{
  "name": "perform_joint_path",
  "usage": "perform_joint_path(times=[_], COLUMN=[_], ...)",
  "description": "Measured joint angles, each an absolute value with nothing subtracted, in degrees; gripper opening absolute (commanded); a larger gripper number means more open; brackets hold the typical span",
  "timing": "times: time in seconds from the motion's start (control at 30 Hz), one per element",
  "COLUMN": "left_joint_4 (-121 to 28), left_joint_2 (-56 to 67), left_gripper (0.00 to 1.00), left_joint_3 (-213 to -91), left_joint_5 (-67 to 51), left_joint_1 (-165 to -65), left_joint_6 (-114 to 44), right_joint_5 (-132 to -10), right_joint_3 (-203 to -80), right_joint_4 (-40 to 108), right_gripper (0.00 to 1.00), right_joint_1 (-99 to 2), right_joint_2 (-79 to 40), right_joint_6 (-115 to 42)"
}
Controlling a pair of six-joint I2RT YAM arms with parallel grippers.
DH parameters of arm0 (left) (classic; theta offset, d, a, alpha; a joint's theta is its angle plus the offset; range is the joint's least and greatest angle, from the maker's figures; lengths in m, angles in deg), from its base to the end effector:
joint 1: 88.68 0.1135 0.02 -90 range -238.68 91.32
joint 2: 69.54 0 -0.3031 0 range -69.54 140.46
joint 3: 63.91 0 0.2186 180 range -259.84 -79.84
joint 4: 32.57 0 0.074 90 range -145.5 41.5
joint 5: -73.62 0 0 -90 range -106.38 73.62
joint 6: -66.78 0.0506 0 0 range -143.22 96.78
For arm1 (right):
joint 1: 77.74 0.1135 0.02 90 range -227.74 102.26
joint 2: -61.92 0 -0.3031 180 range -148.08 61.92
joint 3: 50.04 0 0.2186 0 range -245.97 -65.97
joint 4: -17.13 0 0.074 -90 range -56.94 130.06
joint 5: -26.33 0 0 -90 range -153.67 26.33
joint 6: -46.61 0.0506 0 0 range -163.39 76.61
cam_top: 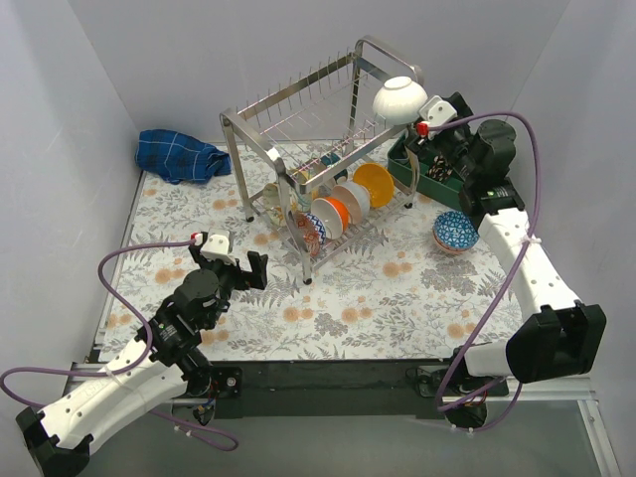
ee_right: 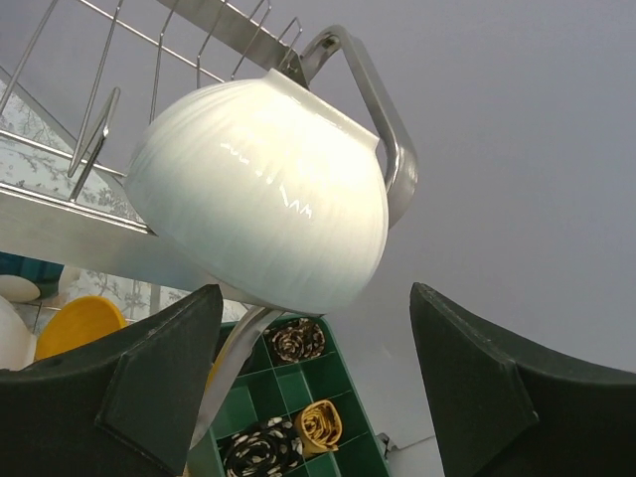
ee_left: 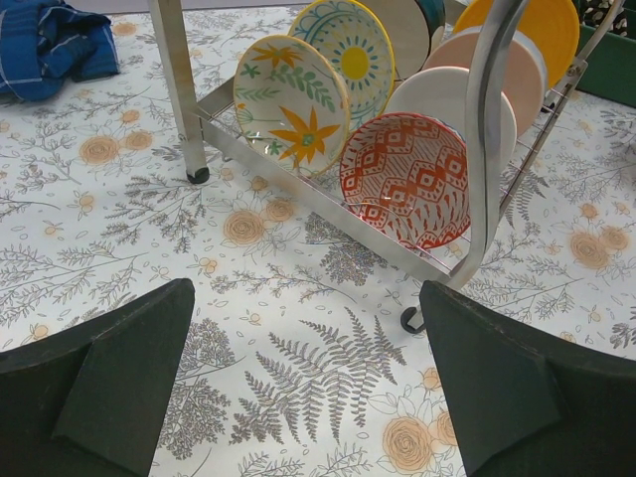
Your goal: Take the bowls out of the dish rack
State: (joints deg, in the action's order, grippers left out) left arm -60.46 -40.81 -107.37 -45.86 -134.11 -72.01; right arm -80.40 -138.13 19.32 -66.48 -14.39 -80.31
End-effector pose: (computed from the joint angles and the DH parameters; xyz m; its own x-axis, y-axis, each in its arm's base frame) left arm 0.0743 -0.0399 0.2879 -0.3188 -0.6096 -0.7258 0.0668 0.7494 -0.6587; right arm 0.2747 0.0695 0.4730 0.4102 -0.5049 -0.7595 -0.2739 0.7261 -0.6306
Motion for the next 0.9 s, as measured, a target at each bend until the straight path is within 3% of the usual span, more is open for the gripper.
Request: perform_joint_path(times=[0.9], left_joint_4=[-60.3], left_joint_2=[-40.0], left_gripper=[0.98], left_joint_3=[-107.3], left_joint_5=[-45.7], left_joint_1=[-133.8], left_joint_6=[-71.6], right_joint_5=[-80.3], right_joint_3=[-138.1], right_joint_4=[12.7], right_gripper=[0.73], right_joint_1=[-66.5], right_joint_2=[-16.2], right_joint_6=[-78.6])
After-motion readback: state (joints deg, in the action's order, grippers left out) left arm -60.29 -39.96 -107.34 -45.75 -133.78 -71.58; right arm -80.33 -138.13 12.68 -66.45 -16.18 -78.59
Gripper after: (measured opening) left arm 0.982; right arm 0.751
